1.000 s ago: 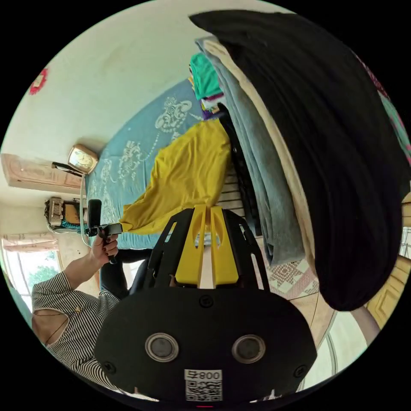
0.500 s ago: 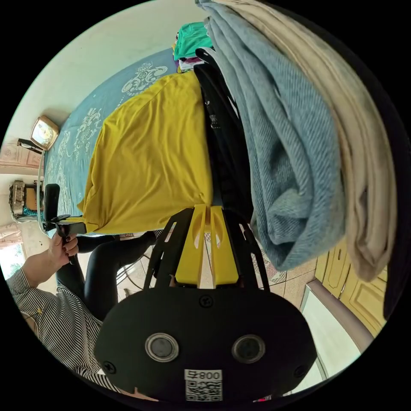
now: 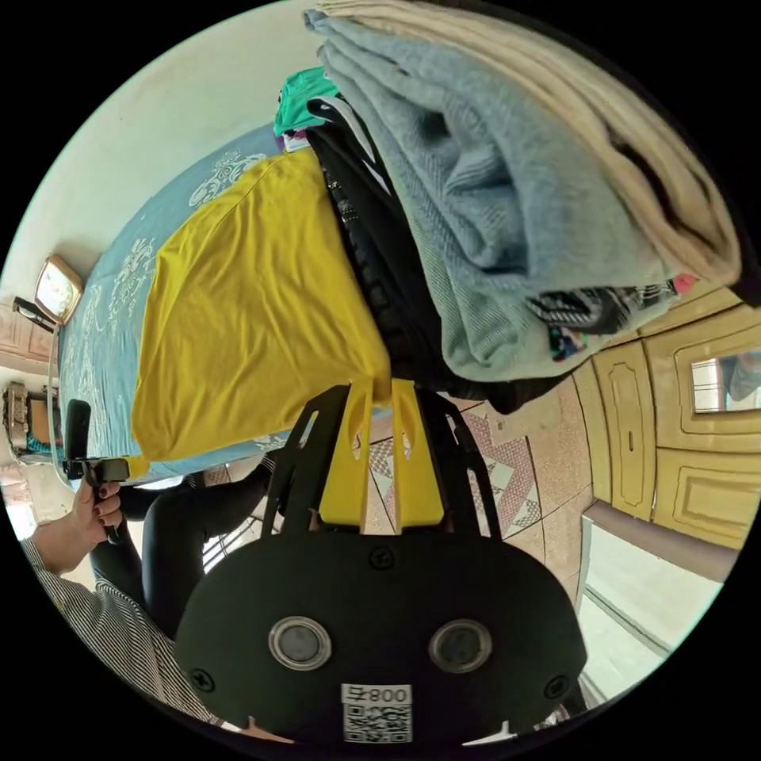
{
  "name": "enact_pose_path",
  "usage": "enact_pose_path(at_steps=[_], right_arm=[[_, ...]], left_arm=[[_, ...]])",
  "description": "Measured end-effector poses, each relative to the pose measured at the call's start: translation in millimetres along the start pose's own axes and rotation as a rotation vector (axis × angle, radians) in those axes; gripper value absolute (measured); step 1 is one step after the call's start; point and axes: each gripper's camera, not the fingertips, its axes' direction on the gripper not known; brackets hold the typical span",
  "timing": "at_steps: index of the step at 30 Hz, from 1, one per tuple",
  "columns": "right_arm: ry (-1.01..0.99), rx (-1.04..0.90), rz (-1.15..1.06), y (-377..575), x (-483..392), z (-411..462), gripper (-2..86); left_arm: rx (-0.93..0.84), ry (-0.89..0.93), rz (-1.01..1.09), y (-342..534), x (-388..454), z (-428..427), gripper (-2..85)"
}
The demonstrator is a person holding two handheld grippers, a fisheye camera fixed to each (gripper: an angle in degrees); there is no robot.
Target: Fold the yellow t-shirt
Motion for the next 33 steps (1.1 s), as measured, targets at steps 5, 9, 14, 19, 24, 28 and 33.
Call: enact_pose_path(at_steps=[5, 9, 14, 19, 24, 28, 33], right_arm=[[0.109, 0.197, 0.072, 35, -19, -40, 0.6], [-0.041, 0.233, 0.026, 30, -46, -35, 0.2], [0.036, 0.079, -0.005, 7, -72, 18, 0.1], [0.030, 0.070, 0.001, 12, -71, 0, 0.1], [-0.168, 0.175, 0.006, 48, -82, -30, 0.1], [-0.151, 0.167, -0.073, 54, -126, -32, 0.2], [-0.084, 0.096, -0.069, 35, -176, -11, 0.2]], left_arm=[[0.024, -0.132, 0.215, -8, 37, -1, 0.3], [-0.026, -0.260, 0.265, -31, 46, 21, 0.3], [-0.097, -0.411, 0.229, -35, 36, 40, 0.2], [-0.070, -0.443, 0.352, 11, 48, 16, 0.2], [-0.061, -0.772, 0.415, 71, 42, -20, 0.1], [-0.107, -1.100, 0.325, 102, 16, -39, 0.2], [-0.121, -1.101, 0.263, 108, -1, -53, 0.3]])
